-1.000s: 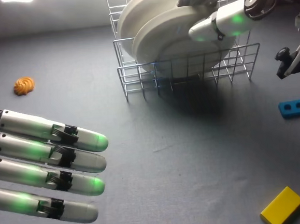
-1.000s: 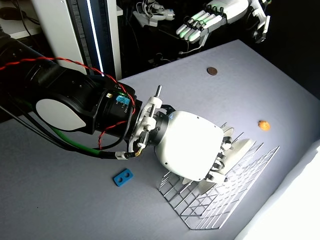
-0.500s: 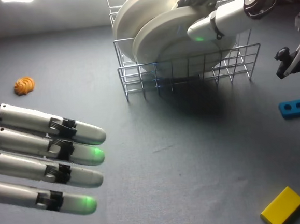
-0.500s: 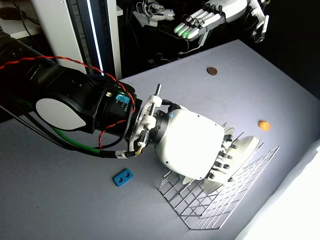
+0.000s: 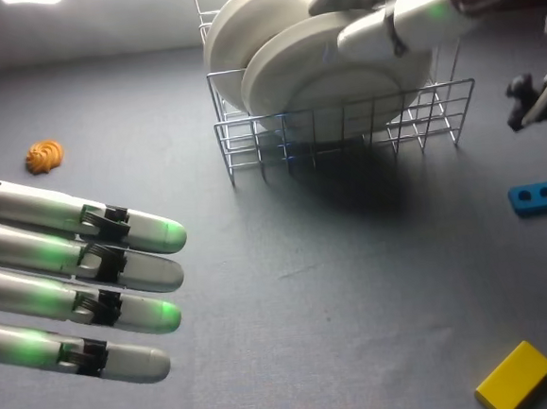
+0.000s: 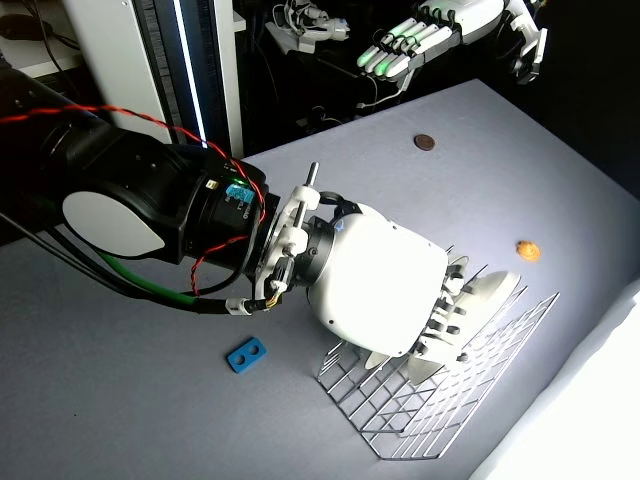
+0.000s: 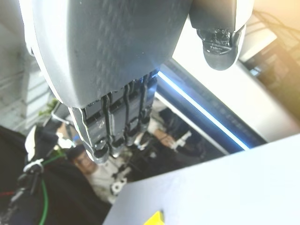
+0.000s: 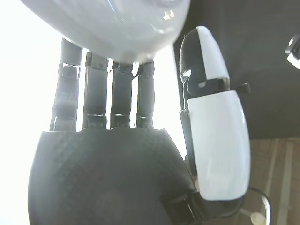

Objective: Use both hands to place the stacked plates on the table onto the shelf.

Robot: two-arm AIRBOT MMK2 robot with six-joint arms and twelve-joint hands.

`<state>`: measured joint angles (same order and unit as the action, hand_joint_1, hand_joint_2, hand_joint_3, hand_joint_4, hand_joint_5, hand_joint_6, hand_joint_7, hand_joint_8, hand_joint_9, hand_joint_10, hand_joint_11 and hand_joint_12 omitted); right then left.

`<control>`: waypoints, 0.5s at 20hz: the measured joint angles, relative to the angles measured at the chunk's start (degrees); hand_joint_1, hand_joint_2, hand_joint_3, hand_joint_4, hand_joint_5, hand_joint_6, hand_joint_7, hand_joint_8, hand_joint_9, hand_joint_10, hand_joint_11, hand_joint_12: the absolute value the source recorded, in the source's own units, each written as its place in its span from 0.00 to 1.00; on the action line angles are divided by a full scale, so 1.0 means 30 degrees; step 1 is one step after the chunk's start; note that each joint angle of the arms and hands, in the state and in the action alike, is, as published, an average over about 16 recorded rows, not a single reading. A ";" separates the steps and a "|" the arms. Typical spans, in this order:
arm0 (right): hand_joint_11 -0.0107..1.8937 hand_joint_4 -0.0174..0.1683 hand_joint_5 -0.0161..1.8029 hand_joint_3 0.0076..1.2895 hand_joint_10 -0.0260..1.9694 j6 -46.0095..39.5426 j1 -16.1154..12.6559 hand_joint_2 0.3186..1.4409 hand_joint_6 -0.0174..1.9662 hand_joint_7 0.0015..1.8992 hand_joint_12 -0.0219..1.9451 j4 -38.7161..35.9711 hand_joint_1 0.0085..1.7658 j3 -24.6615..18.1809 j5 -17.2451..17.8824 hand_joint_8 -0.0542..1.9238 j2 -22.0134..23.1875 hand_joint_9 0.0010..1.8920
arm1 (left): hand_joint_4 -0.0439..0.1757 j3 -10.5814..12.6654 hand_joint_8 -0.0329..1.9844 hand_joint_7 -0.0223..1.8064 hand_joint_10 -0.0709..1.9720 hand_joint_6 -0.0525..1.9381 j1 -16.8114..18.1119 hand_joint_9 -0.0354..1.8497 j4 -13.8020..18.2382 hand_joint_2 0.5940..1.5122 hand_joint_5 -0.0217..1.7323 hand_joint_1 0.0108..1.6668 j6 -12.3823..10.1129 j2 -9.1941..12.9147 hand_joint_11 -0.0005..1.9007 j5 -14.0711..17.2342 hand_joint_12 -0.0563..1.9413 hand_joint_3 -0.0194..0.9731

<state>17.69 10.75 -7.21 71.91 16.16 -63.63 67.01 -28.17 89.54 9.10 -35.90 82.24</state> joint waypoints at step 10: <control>0.13 0.08 0.43 0.00 0.11 0.1329 -0.1184 0.74 0.04 0.44 0.70 -0.3684 0.45 -0.2665 0.2468 0.05 0.1665 0.39 | 0.21 -0.0077 0.04 0.11 0.06 0.05 0.0150 0.09 -0.0013 0.58 0.09 0.01 0.0028 0.0000 0.02 0.0015 0.15 0.03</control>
<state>21.68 7.20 -18.26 63.91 23.56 -58.63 66.78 -27.72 89.50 9.19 -35.90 82.29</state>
